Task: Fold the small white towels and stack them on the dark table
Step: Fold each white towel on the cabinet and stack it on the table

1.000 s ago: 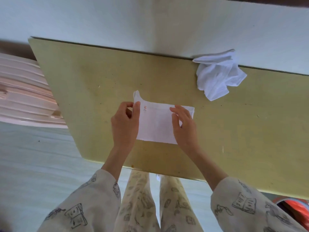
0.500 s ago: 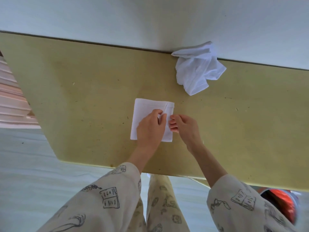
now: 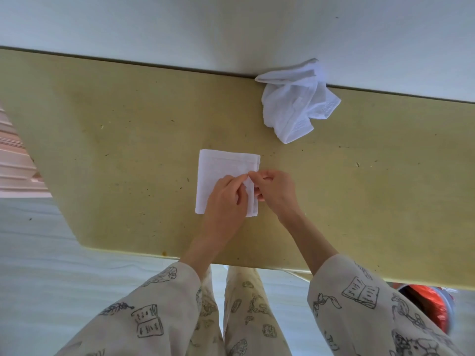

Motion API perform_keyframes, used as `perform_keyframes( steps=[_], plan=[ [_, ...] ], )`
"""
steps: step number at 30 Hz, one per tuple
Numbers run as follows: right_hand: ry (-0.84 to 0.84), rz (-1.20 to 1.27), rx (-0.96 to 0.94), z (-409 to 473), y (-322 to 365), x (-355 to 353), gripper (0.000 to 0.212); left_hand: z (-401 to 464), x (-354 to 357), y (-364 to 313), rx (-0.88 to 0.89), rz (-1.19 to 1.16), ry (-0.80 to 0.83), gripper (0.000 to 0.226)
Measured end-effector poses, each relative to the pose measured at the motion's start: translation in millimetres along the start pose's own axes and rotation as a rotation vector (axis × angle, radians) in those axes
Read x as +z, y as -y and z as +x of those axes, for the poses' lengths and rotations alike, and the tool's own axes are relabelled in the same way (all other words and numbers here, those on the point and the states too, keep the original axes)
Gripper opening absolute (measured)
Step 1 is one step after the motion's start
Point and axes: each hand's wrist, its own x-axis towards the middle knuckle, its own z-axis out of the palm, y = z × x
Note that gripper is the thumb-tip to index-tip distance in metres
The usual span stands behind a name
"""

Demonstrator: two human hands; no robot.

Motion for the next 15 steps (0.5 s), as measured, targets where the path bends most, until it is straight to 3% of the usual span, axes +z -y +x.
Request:
perform_keyframes(
  steps=[2,6,15],
  plan=[
    [-0.009,-0.042,0.001,3,2,0,0.01,-4,-6,7,0.007,0.091,-0.072,0.029],
    [-0.014,-0.084,0.006,4,3,1,0.016,-5,-15,24,0.096,0.301,-0.152,0.032],
    [-0.013,-0.086,-0.002,5,7,-1,0.008,-16,-15,47,0.15,0.462,0.048,0.039]
  ],
)
